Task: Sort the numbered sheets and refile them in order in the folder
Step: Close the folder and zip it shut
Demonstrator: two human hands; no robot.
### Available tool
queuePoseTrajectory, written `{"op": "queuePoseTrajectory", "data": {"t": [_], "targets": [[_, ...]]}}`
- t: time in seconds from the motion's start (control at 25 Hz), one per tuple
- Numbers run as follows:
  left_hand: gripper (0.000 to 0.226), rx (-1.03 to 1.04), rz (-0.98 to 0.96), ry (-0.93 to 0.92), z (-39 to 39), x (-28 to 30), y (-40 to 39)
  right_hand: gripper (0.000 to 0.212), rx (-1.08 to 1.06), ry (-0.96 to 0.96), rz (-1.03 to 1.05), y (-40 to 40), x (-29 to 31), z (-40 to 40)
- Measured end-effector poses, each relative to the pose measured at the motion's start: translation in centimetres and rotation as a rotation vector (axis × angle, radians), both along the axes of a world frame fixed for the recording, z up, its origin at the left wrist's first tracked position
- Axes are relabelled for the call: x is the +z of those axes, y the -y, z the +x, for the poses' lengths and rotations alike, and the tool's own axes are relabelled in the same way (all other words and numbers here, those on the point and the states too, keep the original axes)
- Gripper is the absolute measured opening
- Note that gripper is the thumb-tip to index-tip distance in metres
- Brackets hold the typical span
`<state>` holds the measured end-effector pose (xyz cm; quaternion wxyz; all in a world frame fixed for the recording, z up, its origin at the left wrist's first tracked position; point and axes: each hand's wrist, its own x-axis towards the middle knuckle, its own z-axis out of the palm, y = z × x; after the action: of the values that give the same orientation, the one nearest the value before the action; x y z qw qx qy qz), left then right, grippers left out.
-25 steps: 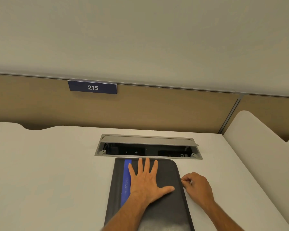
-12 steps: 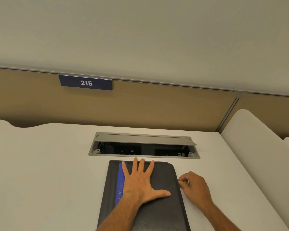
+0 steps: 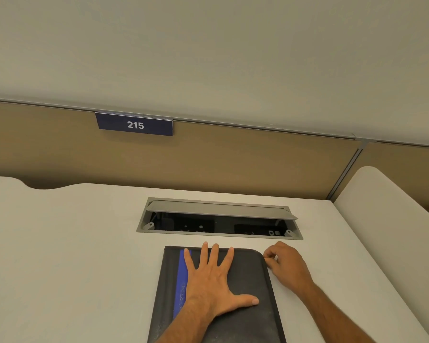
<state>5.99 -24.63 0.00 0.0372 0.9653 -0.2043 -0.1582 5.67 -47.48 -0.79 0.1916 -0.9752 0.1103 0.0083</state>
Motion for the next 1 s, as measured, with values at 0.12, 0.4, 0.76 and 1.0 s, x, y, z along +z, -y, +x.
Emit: {"op": "queuePoseTrajectory", "data": {"t": [0.12,0.4,0.76,1.0], "targets": [[0.129,0.001,-0.006,-0.016,0.0,0.0,0.1,0.005,0.058,-0.034,-0.002,0.3,0.4,1.6],[0.13,-0.012,-0.123,-0.035,1.7,1.5,1.1,0.012,0.127,-0.042,0.029,0.5,0.3,2.7],[0.037,0.254,-0.393,-0.113,6.8,1.5,9.2,0.014,0.12,0.097,0.098,0.6,-1.1,2.3],[0.042,0.397,-0.443,-0.285,8.9,0.7,10.9,0.015,0.091,0.187,0.162,0.7,-1.6,1.8]]}}
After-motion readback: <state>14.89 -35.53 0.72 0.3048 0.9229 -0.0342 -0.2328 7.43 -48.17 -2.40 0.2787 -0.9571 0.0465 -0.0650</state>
